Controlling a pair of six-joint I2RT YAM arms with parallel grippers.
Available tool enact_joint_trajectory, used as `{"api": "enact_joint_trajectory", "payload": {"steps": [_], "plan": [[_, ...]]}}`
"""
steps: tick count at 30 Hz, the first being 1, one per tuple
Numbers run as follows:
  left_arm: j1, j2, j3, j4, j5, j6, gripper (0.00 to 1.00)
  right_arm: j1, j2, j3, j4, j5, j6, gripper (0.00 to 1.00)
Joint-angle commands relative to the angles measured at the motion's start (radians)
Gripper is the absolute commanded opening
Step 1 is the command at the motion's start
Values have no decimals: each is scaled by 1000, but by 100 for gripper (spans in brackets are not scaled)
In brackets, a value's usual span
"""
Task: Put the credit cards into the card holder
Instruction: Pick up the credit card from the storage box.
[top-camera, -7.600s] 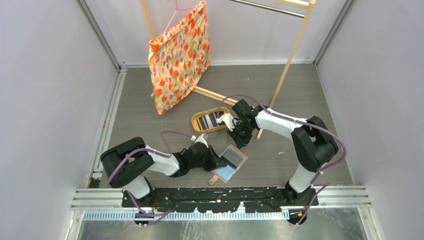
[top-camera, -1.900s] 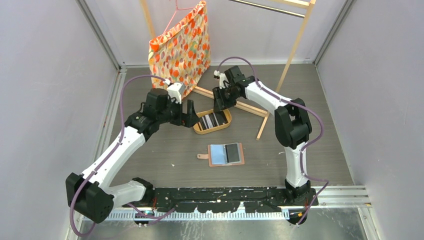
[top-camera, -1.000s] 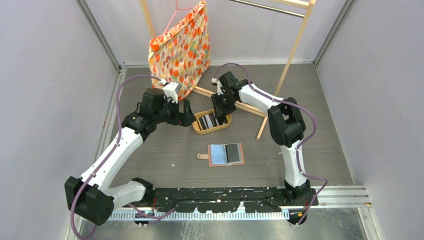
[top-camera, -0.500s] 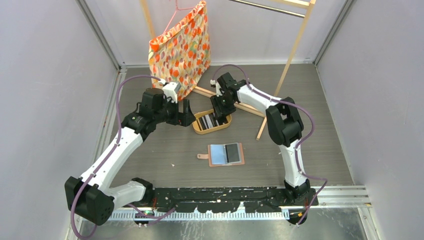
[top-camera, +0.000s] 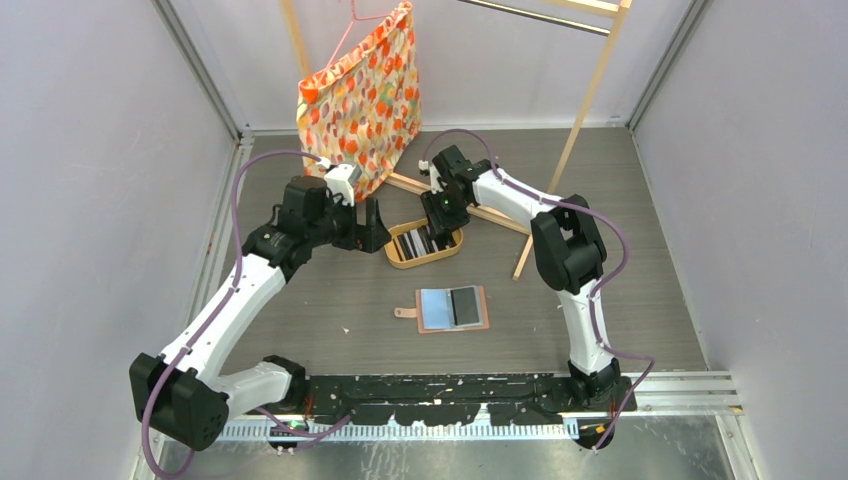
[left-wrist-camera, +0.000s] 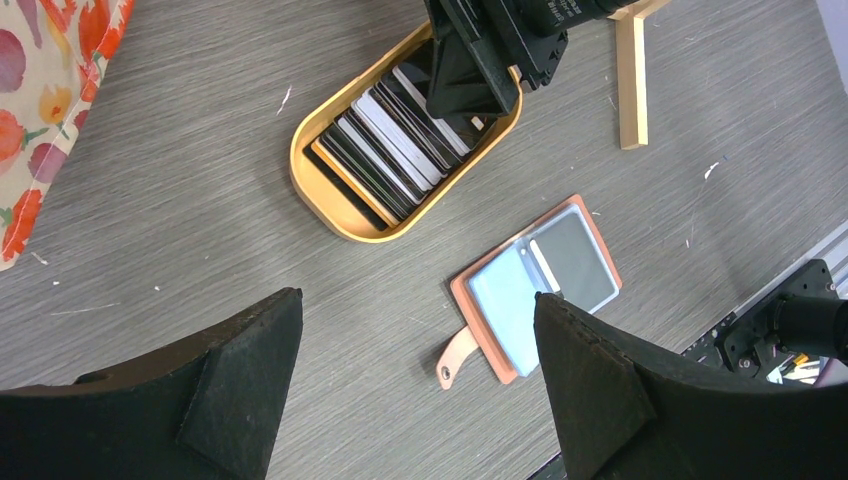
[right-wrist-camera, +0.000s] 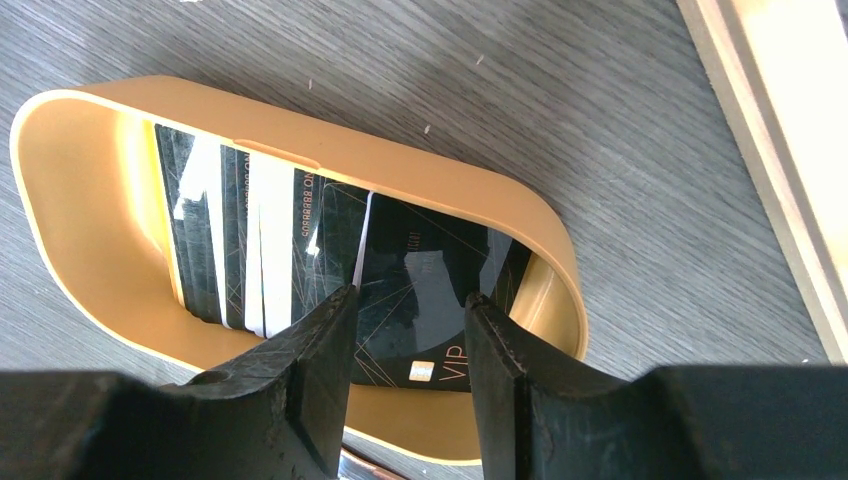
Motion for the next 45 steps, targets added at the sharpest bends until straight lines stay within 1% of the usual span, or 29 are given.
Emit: {"api": "enact_joint_trajectory", "payload": {"steps": [1, 16, 39, 42, 45], "plan": [[6, -21, -4, 10, 19, 8, 86, 3, -21, 41, -14, 18, -18, 48], [7, -9, -6, 12, 26, 2, 86, -3, -60, 40, -20, 35, -34, 47], [17, 5, -6, 17, 45, -9, 86, -30, -100, 34, -30, 7, -31, 44], [24, 9, -13, 33, 72, -28, 87, -34, -101, 34, -32, -1, -31, 43], [31, 23, -34, 86, 117, -80, 86, -39, -101, 31, -34, -10, -31, 43]]}}
